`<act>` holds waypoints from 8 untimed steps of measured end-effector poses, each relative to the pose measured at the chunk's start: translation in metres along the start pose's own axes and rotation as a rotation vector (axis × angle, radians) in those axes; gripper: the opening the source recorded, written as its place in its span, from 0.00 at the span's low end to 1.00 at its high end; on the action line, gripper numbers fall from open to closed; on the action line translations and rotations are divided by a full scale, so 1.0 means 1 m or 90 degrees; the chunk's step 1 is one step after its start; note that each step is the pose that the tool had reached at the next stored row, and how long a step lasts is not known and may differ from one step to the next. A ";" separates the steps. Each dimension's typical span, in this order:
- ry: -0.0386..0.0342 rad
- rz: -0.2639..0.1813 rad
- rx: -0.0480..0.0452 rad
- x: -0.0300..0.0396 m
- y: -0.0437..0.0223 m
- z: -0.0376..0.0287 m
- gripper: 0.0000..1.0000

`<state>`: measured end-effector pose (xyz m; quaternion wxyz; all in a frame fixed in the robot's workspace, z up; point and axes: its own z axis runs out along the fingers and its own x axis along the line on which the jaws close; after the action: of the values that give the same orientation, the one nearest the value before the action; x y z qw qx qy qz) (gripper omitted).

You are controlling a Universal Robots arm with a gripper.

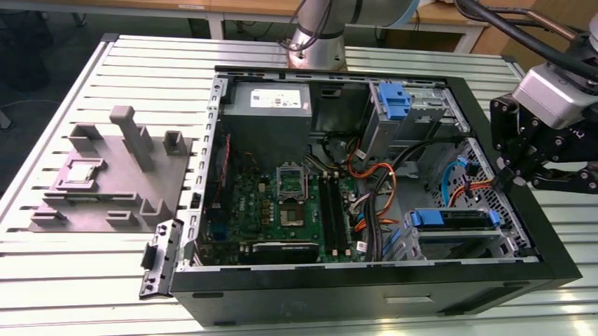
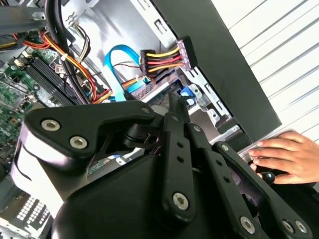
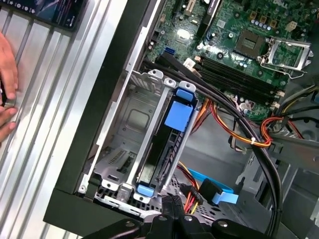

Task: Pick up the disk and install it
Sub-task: 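Insert the first disk wire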

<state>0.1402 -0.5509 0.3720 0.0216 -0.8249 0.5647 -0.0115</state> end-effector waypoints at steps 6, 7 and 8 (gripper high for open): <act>0.0015 -0.005 0.0026 -0.0039 -0.0029 0.0016 0.10; 0.0040 -0.008 0.0058 -0.0041 -0.0030 0.0020 0.10; 0.0063 -0.013 0.0094 -0.0040 -0.0030 0.0024 0.10</act>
<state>0.1416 -0.5460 0.3698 0.0248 -0.8304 0.5563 -0.0199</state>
